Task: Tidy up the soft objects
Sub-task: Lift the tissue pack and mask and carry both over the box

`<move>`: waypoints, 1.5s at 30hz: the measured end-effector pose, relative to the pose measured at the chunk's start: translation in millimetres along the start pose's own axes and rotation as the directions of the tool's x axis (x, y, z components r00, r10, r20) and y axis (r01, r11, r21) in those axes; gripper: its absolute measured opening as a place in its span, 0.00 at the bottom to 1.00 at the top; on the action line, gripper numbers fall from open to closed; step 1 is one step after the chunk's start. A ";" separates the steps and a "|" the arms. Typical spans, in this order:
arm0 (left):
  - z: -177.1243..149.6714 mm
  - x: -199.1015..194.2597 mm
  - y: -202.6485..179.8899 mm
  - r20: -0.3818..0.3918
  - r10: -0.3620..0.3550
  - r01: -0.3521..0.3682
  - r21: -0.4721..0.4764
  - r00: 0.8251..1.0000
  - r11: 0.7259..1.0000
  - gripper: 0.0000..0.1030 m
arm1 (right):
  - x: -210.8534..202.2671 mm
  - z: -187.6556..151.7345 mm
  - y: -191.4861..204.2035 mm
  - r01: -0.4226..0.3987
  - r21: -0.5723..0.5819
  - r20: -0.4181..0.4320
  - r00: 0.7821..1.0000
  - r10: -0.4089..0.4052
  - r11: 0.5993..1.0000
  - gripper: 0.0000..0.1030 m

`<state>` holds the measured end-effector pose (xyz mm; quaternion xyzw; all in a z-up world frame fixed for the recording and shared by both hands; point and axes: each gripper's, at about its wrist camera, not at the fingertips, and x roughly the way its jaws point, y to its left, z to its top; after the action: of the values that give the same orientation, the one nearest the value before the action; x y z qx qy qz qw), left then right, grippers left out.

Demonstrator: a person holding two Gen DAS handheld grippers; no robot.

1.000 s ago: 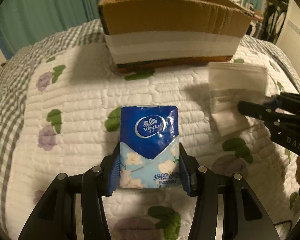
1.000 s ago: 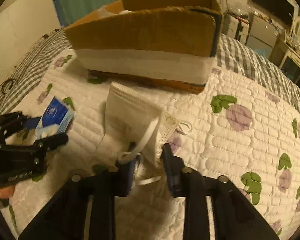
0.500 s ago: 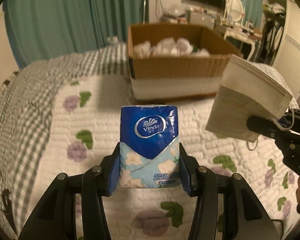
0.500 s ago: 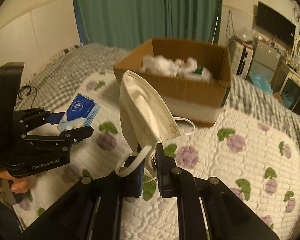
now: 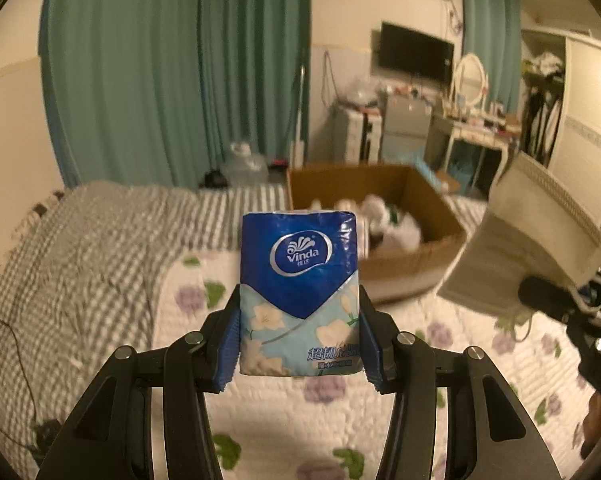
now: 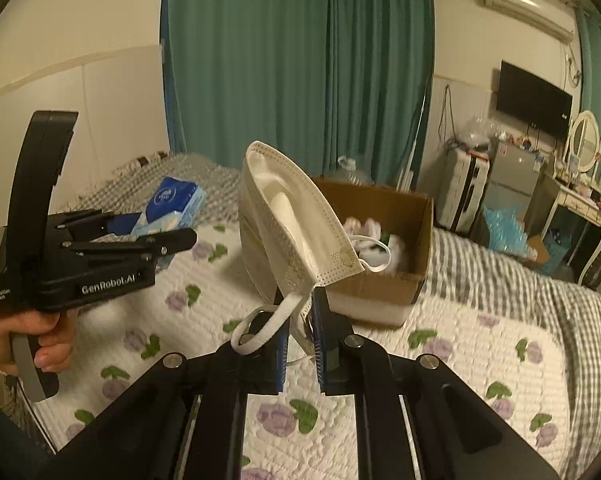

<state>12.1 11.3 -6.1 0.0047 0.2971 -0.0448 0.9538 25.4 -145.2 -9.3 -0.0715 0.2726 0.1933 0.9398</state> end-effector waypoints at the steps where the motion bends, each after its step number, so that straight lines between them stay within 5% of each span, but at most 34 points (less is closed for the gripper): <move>1: 5.6 -3.8 0.7 0.020 0.001 -0.001 0.001 1.000 1.000 0.48 | -3.6 3.5 -0.7 0.005 0.000 0.012 1.000 -0.005 1.000 0.10; 8: 32.8 -25.1 2.2 0.142 -0.013 0.009 0.025 0.990 1.000 0.48 | -21.1 35.7 -10.5 0.044 0.017 0.109 0.993 -0.045 0.999 0.10; 26: 79.9 -4.4 -2.2 0.240 -0.057 0.048 0.042 0.969 0.998 0.48 | -6.3 93.8 -26.4 0.092 0.018 0.256 0.962 -0.094 0.996 0.10; 40: 91.6 79.4 -2.8 0.133 -0.041 0.042 0.001 0.990 0.999 0.48 | 76.2 95.4 -57.9 0.118 0.045 0.163 0.979 -0.124 0.992 0.10; 45: 93.9 110.2 -11.4 0.083 -0.046 0.045 0.013 0.995 0.999 0.48 | 116.8 93.2 -70.3 0.128 0.016 0.066 0.989 -0.129 0.992 0.10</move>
<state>154.6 -12.6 8.9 0.0016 0.2567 -0.0682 0.9641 189.6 -149.3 8.1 -0.0768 0.2368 0.1330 0.9593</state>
